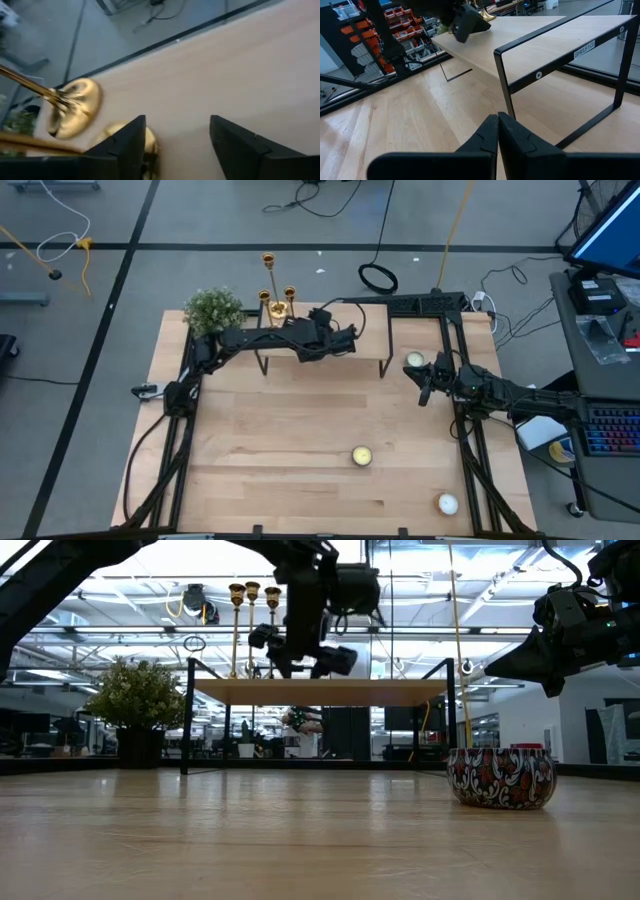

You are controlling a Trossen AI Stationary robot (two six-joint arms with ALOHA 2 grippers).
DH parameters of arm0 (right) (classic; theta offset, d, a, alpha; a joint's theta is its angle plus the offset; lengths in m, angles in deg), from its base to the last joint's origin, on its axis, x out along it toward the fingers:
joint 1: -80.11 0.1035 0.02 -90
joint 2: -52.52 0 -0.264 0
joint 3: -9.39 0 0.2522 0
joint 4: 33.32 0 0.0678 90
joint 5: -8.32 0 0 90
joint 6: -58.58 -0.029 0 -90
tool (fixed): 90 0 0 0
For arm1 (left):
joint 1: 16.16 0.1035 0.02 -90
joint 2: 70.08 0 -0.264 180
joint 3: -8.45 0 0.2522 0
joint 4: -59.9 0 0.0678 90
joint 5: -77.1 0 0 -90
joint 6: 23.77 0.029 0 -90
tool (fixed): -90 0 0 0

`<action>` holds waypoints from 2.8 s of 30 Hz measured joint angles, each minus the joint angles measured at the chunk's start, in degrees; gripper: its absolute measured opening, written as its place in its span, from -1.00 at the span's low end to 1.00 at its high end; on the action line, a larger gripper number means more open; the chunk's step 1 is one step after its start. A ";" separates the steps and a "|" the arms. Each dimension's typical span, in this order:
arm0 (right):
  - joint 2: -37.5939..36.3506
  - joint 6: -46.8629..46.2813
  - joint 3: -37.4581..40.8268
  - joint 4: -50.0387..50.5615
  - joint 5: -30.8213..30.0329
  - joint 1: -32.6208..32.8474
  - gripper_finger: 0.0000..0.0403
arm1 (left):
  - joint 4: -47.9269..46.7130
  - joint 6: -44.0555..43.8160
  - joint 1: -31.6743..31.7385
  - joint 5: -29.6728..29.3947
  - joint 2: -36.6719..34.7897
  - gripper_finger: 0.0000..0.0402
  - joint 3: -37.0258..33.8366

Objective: Pick & Place candle stick holders
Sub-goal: Put the blue scented candle on the shelf

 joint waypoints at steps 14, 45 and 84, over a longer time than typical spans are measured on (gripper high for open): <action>0.01 0.00 0.00 0.00 -0.02 -0.02 -0.98 | 15.14 -0.76 -8.87 19.97 0.00 0.26 5.33; 0.01 -16.26 0.00 -7.79 22.70 0.00 -0.98 | 2.11 -31.54 -38.48 15.28 -0.11 0.26 5.33; 31.79 -26.94 -32.36 24.72 3.59 11.65 -0.98 | 27.97 -29.95 -47.83 14.43 -18.37 0.26 -34.82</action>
